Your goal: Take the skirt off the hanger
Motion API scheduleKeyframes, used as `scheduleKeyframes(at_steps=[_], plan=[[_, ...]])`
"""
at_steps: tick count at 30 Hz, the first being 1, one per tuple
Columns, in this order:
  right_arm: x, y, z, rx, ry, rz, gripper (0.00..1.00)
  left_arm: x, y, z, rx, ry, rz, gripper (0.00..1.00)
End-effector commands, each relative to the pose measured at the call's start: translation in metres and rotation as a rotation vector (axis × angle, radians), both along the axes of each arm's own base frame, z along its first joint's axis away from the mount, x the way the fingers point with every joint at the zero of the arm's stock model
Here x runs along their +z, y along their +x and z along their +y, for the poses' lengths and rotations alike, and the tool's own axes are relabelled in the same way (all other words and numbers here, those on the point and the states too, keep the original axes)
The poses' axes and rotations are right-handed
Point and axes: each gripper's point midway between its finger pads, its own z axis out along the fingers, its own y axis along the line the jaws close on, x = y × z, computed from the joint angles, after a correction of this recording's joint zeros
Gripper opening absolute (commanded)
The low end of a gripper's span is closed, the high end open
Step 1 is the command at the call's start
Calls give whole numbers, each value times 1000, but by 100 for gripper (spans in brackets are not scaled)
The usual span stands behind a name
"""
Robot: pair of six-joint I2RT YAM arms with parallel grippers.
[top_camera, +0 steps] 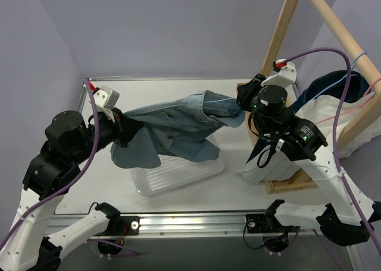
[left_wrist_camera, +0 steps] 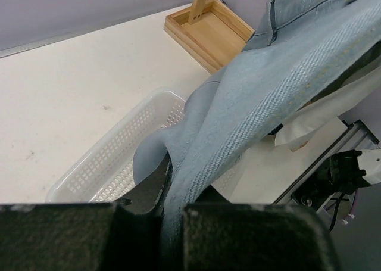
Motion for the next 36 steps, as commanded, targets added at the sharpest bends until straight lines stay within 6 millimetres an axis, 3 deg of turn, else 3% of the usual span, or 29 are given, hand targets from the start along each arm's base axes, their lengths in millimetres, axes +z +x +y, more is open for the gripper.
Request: scheduleKeyframes(at_steps=[1, 5, 10, 15, 20, 22, 25, 27, 31, 34, 35, 36], plan=[[-25, 9, -81, -268, -211, 53, 0, 69, -5, 43, 200, -137, -180, 2], [-40, 20, -93, -296, -237, 91, 0, 76, -15, 44, 181, -173, -207, 2], [-59, 36, -105, -334, -266, 131, 0, 100, -29, 39, 120, -241, -250, 2], [-83, 50, -130, -370, -284, 197, 0, 128, -49, 57, 143, -291, -327, 2], [-93, 58, -151, -398, -278, 225, 0, 132, -59, 76, 205, -273, -348, 2], [-91, 61, -145, -363, -267, 217, 0, 126, -56, 73, 200, -253, -330, 2], [-71, 64, -124, -251, -198, 154, 0, 115, -46, 61, 168, -227, -293, 2], [-57, 64, -92, -87, -122, 122, 0, 100, -30, 47, 144, -176, -245, 2], [-3, 49, -46, 146, 9, 20, 0, 79, -8, 15, 45, -107, -175, 2], [26, 31, -29, 254, 48, -28, 0, 60, 9, -6, -8, -76, -106, 2], [48, 23, -27, 276, 59, -72, 0, 55, 13, -9, -11, -69, -92, 2], [57, 19, -24, 301, 66, -88, 0, 44, 20, -13, -9, -57, -65, 2]])
